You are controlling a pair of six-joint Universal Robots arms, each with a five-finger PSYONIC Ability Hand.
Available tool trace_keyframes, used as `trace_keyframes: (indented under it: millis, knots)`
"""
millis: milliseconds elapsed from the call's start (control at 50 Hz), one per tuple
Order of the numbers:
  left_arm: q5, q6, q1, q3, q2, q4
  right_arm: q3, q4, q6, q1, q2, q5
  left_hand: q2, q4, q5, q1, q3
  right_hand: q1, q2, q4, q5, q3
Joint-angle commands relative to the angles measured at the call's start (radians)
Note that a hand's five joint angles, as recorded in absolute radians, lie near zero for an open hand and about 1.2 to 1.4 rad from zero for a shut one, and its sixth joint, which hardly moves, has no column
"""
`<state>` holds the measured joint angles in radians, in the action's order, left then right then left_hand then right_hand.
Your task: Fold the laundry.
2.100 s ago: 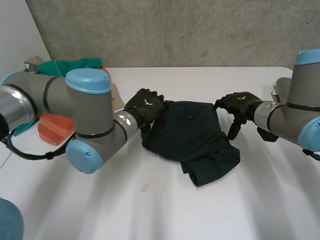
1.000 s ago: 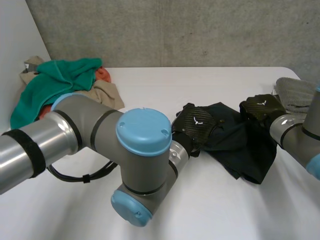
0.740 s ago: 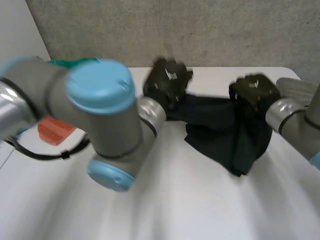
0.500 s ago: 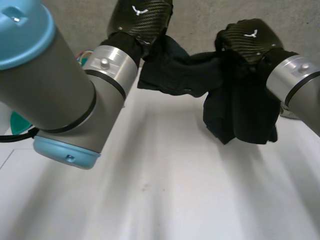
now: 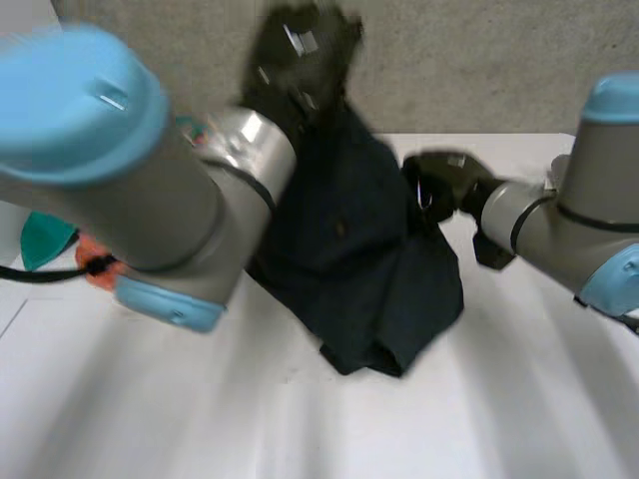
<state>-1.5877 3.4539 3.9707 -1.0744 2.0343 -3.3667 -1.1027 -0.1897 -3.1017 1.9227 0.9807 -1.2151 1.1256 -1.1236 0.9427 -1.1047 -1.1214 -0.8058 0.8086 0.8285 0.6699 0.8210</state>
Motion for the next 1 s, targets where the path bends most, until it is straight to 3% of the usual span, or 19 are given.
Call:
trace_keyframes:
  millis: [20,80,140,220,300,460,720,760,780,800,820,920,960,1000]
  knots:
    - [0.193,-0.027,-0.021,-0.065,0.104,0.148,-0.006,-0.082,0.221,-0.045,-0.053,-0.154,-0.888,0.886,-0.879,0.867,0.884,0.631,-0.634,-0.654,-0.670,-0.646]
    - [0.196,-0.032,0.008,-0.108,0.049,0.155,-0.034,-0.056,0.293,-0.053,-0.033,-0.216,-0.951,0.949,-0.943,0.930,0.947,0.631,-0.634,-0.654,-0.670,-0.646]
    - [0.160,-0.039,0.047,-0.142,-0.006,0.139,-0.054,-0.047,0.385,-0.051,0.002,-0.218,-0.951,0.949,-0.943,0.930,0.947,0.631,-0.634,-0.654,-0.670,-0.646]
    - [0.071,-0.061,0.128,-0.215,-0.089,0.135,-0.110,-0.027,0.565,-0.009,0.129,-0.170,-0.951,0.949,-0.943,0.930,0.947,0.631,-0.634,-0.654,-0.670,-0.646]
    - [0.041,-0.065,0.182,-0.287,-0.118,0.150,-0.121,-0.019,0.659,0.042,0.200,-0.120,-0.854,0.852,-0.846,0.833,0.850,0.631,-0.634,-0.654,-0.670,-0.646]
    - [0.107,-0.016,0.245,-0.369,-0.019,0.193,-0.118,-0.070,0.637,0.070,0.184,-0.124,-0.704,0.702,-0.695,0.683,0.700,0.631,-0.634,-0.654,-0.670,-0.646]
    - [0.199,0.050,0.245,-0.300,0.196,0.227,-0.216,-0.016,0.614,0.002,0.142,-0.138,-0.795,0.793,-0.787,0.774,0.791,0.631,-0.634,-0.654,-0.670,-0.646]
    - [0.212,0.054,0.229,-0.276,0.222,0.225,-0.226,-0.001,0.611,-0.002,0.145,-0.138,-0.629,0.627,-0.620,0.608,0.624,0.631,-0.634,-0.654,-0.670,-0.646]
    - [0.207,0.056,0.216,-0.241,0.251,0.225,-0.230,0.012,0.609,-0.008,0.147,-0.139,-0.145,0.143,-0.137,0.124,0.141,0.631,-0.634,-0.654,-0.670,-0.646]
    - [0.196,0.057,0.211,-0.219,0.260,0.222,-0.230,0.016,0.607,-0.010,0.148,-0.139,0.194,-0.196,0.203,-0.215,-0.198,0.631,-0.634,-0.654,-0.670,-0.646]
    - [0.178,0.059,0.209,-0.193,0.268,0.221,-0.230,0.019,0.604,-0.013,0.150,-0.141,0.270,-0.272,0.278,-0.291,-0.274,0.631,-0.634,-0.654,-0.670,-0.646]
    - [-0.107,0.042,0.211,0.025,0.177,0.216,-0.216,0.029,0.592,-0.021,0.182,-0.141,0.271,-0.273,0.279,-0.292,-0.275,0.631,-0.634,-0.654,-0.670,-0.646]
    - [-0.132,0.025,0.206,0.085,0.138,0.202,-0.216,0.030,0.588,-0.025,0.196,-0.141,0.271,-0.273,0.279,-0.292,-0.275,0.631,-0.634,-0.654,-0.670,-0.646]
    - [-0.091,-0.014,0.197,0.160,0.092,0.169,-0.218,0.032,0.583,-0.033,0.216,-0.136,0.271,-0.273,0.279,-0.292,-0.275,0.631,-0.634,-0.654,-0.670,-0.646]
